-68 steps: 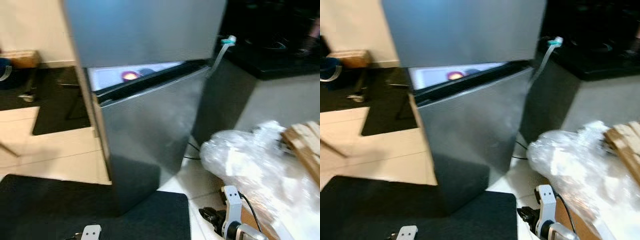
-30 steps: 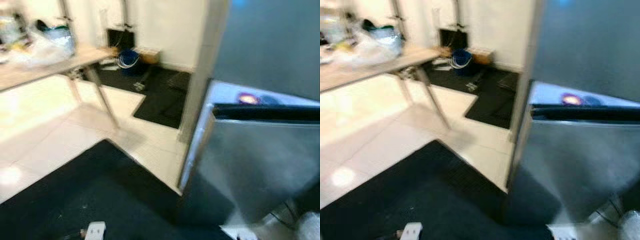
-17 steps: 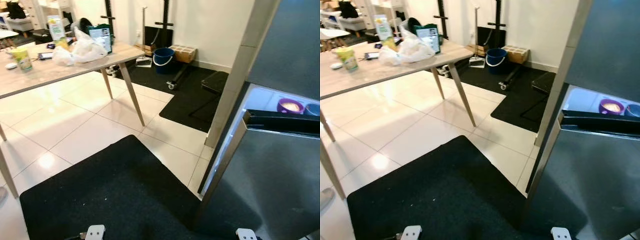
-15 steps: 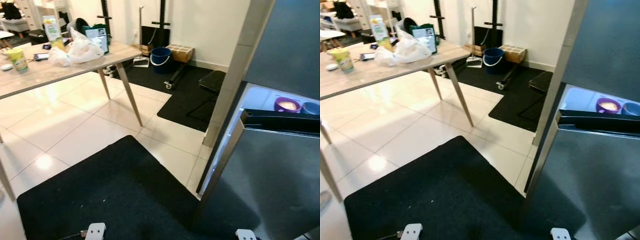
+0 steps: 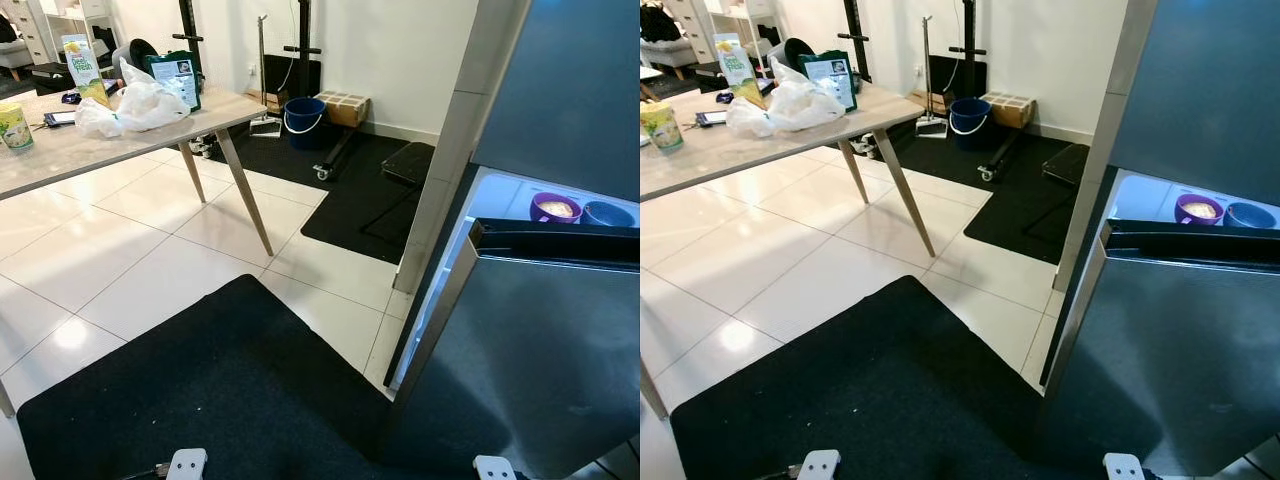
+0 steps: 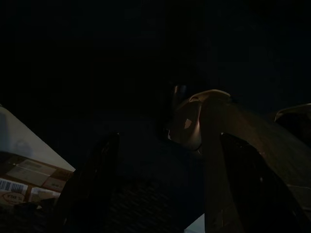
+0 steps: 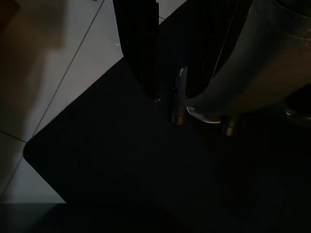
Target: Restocking fridge
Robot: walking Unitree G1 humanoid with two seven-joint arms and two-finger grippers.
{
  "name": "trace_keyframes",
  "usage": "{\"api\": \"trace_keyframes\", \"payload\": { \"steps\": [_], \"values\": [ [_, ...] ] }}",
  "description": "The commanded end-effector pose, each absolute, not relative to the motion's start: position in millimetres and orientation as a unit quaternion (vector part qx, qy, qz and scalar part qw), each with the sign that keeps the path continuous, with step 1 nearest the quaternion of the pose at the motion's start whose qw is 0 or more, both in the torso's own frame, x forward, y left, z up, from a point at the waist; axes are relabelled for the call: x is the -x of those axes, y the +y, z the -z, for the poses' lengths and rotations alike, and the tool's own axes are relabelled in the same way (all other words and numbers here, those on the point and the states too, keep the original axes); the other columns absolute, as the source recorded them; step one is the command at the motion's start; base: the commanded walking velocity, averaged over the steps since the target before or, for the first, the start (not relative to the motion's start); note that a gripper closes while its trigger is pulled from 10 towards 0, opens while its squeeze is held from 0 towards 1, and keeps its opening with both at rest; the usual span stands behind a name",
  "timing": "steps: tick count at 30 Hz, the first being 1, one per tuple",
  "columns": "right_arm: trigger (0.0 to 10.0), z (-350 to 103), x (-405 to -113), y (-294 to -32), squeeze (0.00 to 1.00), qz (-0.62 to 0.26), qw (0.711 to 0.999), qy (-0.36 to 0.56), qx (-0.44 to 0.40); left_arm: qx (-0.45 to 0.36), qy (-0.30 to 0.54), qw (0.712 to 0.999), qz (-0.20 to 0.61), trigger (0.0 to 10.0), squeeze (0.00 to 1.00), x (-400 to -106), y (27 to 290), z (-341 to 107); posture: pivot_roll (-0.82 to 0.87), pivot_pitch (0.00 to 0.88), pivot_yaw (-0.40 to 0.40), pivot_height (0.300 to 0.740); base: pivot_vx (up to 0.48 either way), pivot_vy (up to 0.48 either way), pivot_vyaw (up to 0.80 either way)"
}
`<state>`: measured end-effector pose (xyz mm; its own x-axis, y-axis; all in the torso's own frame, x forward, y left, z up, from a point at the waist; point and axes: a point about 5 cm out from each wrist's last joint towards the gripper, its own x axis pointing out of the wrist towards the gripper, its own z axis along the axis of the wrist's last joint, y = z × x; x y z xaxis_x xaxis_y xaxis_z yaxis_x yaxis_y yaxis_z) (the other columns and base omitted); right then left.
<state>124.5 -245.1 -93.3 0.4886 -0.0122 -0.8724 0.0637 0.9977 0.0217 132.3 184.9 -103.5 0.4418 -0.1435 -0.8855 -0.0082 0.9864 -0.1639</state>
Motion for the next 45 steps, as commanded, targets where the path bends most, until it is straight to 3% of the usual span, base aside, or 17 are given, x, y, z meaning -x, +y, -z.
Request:
{"api": "trace_keyframes", "payload": {
  "steps": [1, 11, 23, 45],
  "values": [
    [10.0, 93, -127, -245, 0.00, 0.026, 0.862, 0.506, -0.024, 0.062, 0.534, 0.842, 0.046, 10.0, 0.00, -132, 183, 104, 0.03, 0.000, -0.025, 0.740, 0.000, 0.000, 0.00],
    [10.0, 91, -128, -251, 0.00, 0.040, 0.859, 0.510, -0.014, 0.051, 0.535, 0.842, 0.044, 10.0, 0.00, -131, 192, 103, 0.05, 0.000, -0.027, 0.740, 0.000, 0.000, 0.00],
    [10.0, 100, -114, -235, 0.00, 0.035, 0.848, 0.529, -0.021, 0.049, 0.543, 0.837, 0.035, 10.0, 0.00, -122, 196, 106, 0.05, 0.000, -0.015, 0.740, 0.000, 0.000, 0.00],
    [10.0, 97, -117, -245, 0.00, 0.075, 0.852, 0.517, -0.025, 0.048, 0.544, 0.836, 0.045, 10.0, 0.00, -121, 193, 106, 0.04, 0.000, -0.007, 0.740, 0.258, 0.000, 0.00]
  ]
}}
